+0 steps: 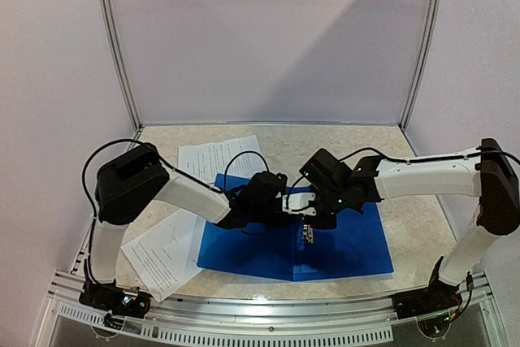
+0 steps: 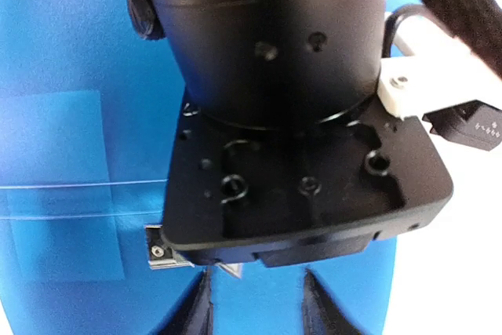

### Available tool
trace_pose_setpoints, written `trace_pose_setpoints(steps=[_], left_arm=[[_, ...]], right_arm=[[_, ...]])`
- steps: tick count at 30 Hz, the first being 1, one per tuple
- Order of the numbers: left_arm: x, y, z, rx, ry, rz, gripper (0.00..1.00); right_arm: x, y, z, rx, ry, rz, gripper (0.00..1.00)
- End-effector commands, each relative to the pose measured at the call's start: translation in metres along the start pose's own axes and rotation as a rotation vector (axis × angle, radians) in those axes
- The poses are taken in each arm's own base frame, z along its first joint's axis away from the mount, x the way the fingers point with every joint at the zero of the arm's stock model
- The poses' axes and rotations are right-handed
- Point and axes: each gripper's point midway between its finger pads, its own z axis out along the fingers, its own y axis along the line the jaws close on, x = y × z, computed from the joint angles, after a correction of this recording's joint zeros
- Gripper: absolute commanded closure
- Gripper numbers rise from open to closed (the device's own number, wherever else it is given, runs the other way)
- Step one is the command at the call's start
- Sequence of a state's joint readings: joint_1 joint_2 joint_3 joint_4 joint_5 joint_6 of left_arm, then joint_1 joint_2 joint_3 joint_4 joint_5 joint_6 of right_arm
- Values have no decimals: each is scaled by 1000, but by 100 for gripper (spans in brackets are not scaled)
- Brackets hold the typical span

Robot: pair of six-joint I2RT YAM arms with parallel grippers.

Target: Put the files into the folder

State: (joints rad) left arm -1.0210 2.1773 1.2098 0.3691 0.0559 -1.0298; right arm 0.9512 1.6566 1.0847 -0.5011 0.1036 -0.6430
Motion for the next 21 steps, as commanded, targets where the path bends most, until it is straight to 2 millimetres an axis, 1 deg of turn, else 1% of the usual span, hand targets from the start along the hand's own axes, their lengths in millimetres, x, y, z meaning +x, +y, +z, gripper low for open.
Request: trace_pose_setpoints(steps=[1,2,3,4,6,7,9,10,11,12,15,17,18,20,21], left_arm=[[-20,-37,-25,46,-53,15,86],[-26,-45,-28,62,-67,26,82],[-31,-53,-31,80,-82,38,79],[-36,-61,-35,98,-96,52,75],[-46,-75,-43,123,-124,84,70],[-52,-82,-47,130,-141,105,69],[-59,-92,-53,131,-155,169,66],[-64,-94,-55,113,-172,216,65],[-68,-98,-56,108,-178,255,63],[-68,-102,-57,110,-173,302,63],[-60,-110,-59,121,-115,427,63],[-54,-111,-65,105,-87,498,63],[-52,-108,-68,79,-83,532,62],[-47,-101,-77,32,-69,584,61],[-43,-94,-81,8,-60,600,60]], right_arm=[[-41,-59,-50,138,-125,98,57],[-44,-68,-60,146,-135,116,56],[-42,-77,-65,144,-144,143,56],[-36,-85,-67,140,-161,181,55],[-9,-101,-68,149,-178,280,54],[3,-111,-74,153,-213,337,54],[28,-119,-79,158,-242,425,52],[39,-119,-80,157,-248,464,51],[46,-118,-86,163,-262,490,51],[54,-114,-88,158,-260,518,50],[72,-95,-86,136,-248,567,49],[82,-82,-85,112,-258,612,47],[85,-77,-89,107,-277,628,46],[94,-65,-86,82,-294,661,43],[99,-60,-86,77,-305,674,41]])
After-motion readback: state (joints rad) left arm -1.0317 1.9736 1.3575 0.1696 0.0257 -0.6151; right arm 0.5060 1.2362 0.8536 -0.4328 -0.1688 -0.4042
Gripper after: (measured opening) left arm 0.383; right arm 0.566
